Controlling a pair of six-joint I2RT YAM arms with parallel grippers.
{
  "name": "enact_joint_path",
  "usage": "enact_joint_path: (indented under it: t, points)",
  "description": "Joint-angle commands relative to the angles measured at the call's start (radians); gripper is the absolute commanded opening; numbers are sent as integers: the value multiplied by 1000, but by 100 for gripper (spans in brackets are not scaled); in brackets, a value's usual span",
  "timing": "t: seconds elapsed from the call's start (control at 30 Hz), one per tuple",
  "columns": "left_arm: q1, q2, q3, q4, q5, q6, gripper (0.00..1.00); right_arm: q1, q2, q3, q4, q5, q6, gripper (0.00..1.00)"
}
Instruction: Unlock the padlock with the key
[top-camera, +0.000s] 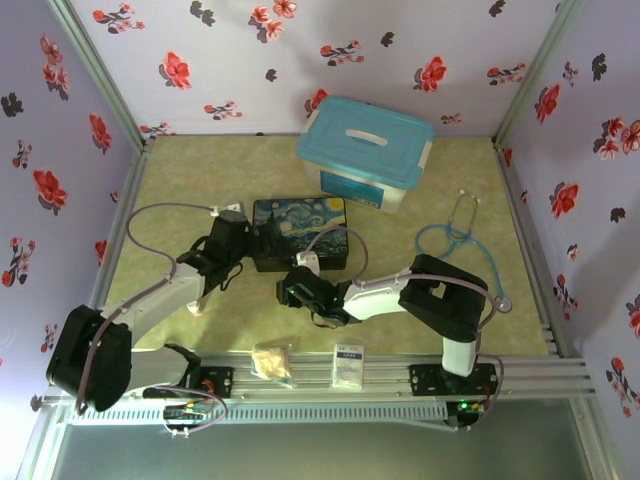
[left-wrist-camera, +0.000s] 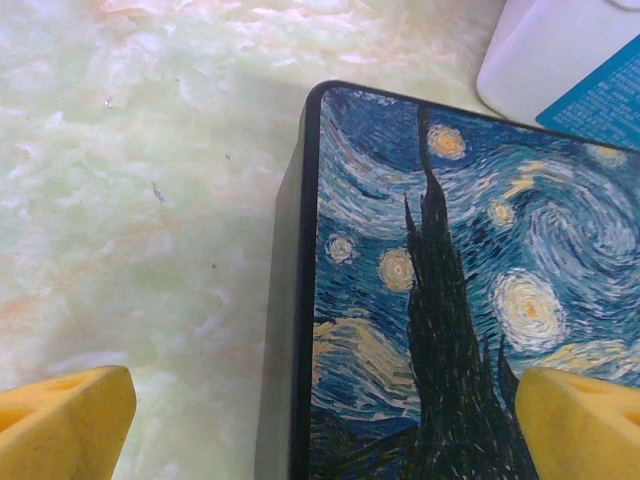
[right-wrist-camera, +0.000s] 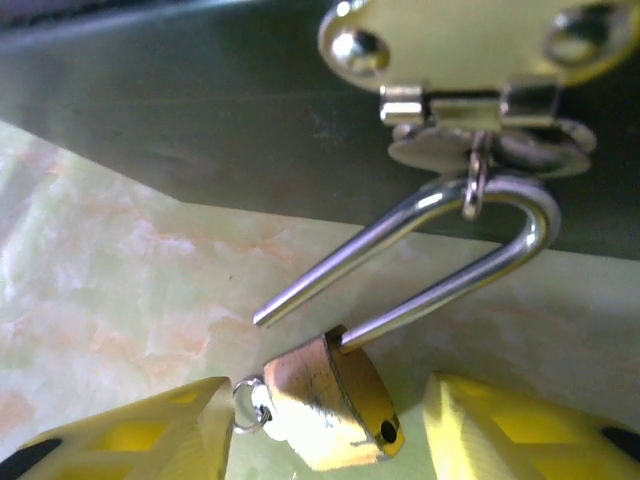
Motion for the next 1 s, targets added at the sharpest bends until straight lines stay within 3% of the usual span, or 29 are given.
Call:
enact_joint_path:
  t: [0.0, 0.17, 0.33, 0.5, 0.63, 0.97]
  points:
    - [12, -30, -22, 10, 1, 21, 98, -3, 89, 30, -147, 26, 9, 50]
    - [19, -11, -6, -3, 1, 30, 98, -4, 88, 6, -102, 2, 10, 30]
    - [22, 25, 14, 2, 1, 35, 98, -15, 68, -46, -13, -20, 23, 19]
    - [21, 53, 29, 7, 4, 45, 98, -28, 28, -124, 110, -51, 45, 17]
    - [22, 99, 72, -11, -9, 79, 98, -54, 33, -180, 242, -107, 102, 9]
    - [21, 229, 111, -33, -47, 131, 93, -100, 168, -344, 810, -137, 389, 2]
